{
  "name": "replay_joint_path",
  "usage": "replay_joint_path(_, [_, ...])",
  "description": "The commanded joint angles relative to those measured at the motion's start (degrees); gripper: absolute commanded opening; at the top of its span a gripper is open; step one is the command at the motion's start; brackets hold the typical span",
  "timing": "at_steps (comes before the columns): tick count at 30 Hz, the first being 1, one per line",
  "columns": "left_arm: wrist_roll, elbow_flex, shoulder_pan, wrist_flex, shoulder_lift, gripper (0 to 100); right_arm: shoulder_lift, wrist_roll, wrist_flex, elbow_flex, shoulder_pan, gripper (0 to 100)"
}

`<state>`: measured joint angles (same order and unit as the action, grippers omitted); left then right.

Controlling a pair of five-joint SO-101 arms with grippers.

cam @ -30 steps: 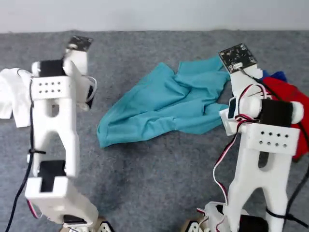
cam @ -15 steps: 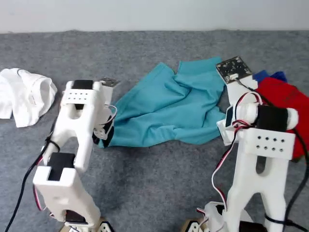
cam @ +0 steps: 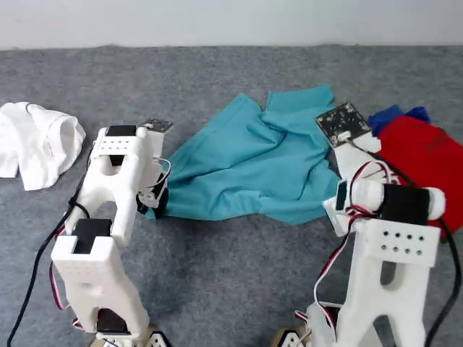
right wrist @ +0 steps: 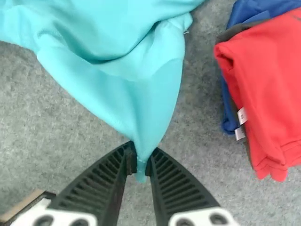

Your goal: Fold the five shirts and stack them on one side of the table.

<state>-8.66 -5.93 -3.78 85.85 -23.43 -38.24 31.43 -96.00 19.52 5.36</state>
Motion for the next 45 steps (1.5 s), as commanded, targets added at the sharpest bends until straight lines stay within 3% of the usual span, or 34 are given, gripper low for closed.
replay_joint_path(1, [-2.2, 0.7, -0.1, -1.3, 0.9, 12, -2.2, 0.6, 1.0, 0.6, 0.4, 0.9])
replay_joint_path(5, [-2.5, 0.7, -0.2, -5.2, -1.7, 12, -3.1, 0.4, 0.9, 0.6, 0.4, 0.9])
replay_joint_path(10, [-2.8, 0.7, 1.8, -6.2, -5.1, 1, -3.9, 0.4, 0.5, 0.6, 0.4, 0.9])
replay_joint_path(15, [-2.7, 0.8, 2.1, -5.6, -3.3, 1, -3.9, 0.4, 0.5, 0.7, 0.4, 0.9])
replay_joint_path(29, [-2.9, 0.7, 1.8, 14.8, 36.3, 1, -8.6, 0.3, -2.0, -3.5, 0.8, 0.9])
replay_joint_path(35, [-2.8, -4.8, 1.8, 14.8, 51.0, 1, -20.4, -0.8, -5.0, -8.4, 1.1, 0.9])
replay_joint_path(45, [-6.5, -10.2, 1.8, 14.7, 64.6, 1, -35.3, -3.8, -5.4, -11.5, 12.8, 0.8])
